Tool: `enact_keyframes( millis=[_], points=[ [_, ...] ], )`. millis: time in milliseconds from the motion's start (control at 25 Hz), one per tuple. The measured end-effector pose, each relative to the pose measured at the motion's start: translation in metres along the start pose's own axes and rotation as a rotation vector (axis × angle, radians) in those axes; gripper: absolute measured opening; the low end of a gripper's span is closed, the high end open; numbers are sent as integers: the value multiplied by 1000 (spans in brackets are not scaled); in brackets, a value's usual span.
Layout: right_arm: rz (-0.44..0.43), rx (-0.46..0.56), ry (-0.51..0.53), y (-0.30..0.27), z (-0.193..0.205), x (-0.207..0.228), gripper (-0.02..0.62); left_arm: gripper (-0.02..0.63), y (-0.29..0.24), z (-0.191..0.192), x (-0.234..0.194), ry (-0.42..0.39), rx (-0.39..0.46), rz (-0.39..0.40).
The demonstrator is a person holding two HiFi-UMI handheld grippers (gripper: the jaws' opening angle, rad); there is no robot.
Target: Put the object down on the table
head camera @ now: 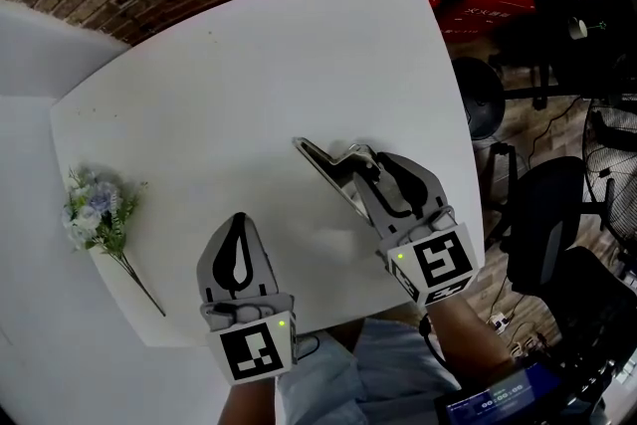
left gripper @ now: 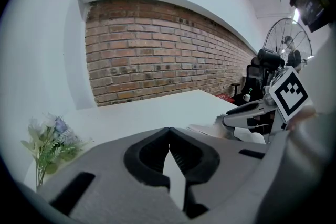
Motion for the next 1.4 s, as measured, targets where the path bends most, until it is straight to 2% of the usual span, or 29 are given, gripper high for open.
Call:
enact_keyframes(
  millis=[320, 680, 1000, 1400],
  points=[
    [22, 78, 32, 34, -25, -14, 127, 9, 28, -26, 3, 13, 66, -10],
    [11, 253, 142, 78, -75, -46, 6, 9, 80, -80, 11, -10, 307, -56],
    [-1, 357, 234, 123, -120, -64, 6, 8, 119, -127, 14, -20, 466, -114],
    [-14, 400, 280, 143, -138, -82, 5, 8, 139, -135, 21, -14, 526, -123]
  ],
)
Point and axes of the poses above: the fingertips, and each gripper's own axes: y backward along the fingers, x to its right, z out of its underside, the point moved 10 cm from there along y, backward along the fingers, and after that the axes turned 12 degrees about -z, right-handed, at the moved point
